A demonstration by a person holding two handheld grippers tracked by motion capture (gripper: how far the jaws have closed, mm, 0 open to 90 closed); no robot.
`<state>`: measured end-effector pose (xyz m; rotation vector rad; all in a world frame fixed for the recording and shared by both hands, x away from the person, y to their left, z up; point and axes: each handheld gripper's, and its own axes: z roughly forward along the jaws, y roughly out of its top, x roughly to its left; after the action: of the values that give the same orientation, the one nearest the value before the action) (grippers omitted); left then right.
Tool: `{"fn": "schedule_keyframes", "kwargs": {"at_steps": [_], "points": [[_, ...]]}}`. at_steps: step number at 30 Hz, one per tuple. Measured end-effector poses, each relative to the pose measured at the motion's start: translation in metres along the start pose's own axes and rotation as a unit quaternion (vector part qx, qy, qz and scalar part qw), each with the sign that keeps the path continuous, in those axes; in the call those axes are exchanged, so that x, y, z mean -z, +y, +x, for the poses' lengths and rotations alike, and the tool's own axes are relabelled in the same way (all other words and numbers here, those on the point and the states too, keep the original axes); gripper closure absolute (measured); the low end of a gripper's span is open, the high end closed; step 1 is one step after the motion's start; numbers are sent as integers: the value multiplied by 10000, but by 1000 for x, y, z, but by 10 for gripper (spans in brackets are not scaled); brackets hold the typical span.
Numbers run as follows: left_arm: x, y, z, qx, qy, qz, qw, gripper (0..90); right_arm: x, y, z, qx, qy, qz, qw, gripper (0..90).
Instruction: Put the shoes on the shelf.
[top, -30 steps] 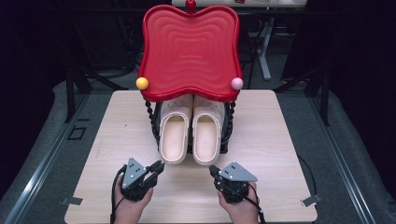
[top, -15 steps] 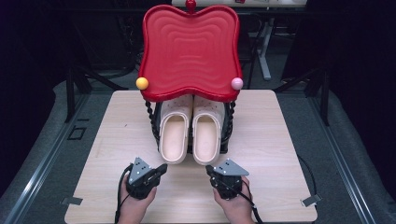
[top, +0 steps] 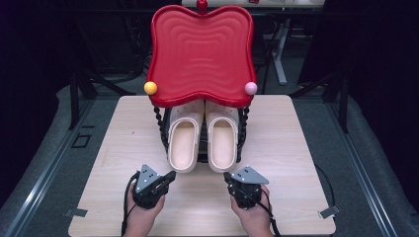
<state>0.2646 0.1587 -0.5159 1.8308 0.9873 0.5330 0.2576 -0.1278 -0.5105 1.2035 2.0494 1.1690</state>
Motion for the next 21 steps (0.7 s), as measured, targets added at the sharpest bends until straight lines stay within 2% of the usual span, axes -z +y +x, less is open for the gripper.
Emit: {"fn": "schedule_keyframes", "kwargs": {"at_steps": [3, 5, 12, 16, 21], "points": [[-1, 3, -1, -19, 5, -2, 10000, 895, 1, 2, -4, -52, -53, -28, 10000, 899], [-3, 5, -1, -54, 13, -3, 10000, 895, 1, 4, -6, -17, -95, -31, 9999, 899], [-11, 8, -1, 18, 20, -82, 10000, 895, -5, 13, -9, 128, -131, -19, 9998, 898], [-14, 16, 1, 66, 62, -203, 9998, 894, -10, 21, -9, 211, -143, -19, 9997, 899], [-21, 27, 4, 59, 132, -227, 9996, 894, -17, 32, -9, 260, -161, -43, 9995, 898]]}}
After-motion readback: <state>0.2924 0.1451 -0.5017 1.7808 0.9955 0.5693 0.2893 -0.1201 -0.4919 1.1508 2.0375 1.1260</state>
